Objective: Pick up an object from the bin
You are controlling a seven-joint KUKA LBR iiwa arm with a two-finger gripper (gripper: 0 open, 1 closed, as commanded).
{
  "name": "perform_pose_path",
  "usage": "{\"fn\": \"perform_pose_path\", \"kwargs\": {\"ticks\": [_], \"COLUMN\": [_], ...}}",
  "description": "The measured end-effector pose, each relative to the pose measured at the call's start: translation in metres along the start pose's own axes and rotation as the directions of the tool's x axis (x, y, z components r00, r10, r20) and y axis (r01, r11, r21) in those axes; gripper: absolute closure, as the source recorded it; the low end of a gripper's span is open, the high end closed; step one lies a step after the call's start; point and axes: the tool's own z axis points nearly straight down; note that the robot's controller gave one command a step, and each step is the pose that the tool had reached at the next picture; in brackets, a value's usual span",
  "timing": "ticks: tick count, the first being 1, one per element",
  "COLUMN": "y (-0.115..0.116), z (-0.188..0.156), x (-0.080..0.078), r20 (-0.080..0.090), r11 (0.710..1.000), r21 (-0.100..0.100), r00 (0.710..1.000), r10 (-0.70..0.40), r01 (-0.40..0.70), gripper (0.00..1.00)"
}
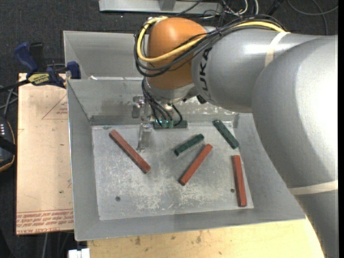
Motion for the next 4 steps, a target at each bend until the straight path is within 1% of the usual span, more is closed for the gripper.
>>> {"fn": "perform_pose_path", "kwargs": {"ticks": [1, 2, 3, 4], "y": [-0.001, 0.0, 0.0, -0.012], "z": [-0.005, 0.075, 0.075, -0.112], "x": [-0.002, 0.017, 0.017, 0.019], "r20": [0.008, 0.006, 0.006, 0.017], "r11": [1.0, 0.985, 0.985, 0.979], "r21": [-0.001, -0.002, -0.002, -0.006], "r00": [1.0, 0.985, 0.985, 0.979], "r10": [0.002, 0.17, 0.171, 0.204], "r01": [-0.002, -0.17, -0.171, -0.204], "gripper": [0.0, 1.0, 1.0, 1.0]}}
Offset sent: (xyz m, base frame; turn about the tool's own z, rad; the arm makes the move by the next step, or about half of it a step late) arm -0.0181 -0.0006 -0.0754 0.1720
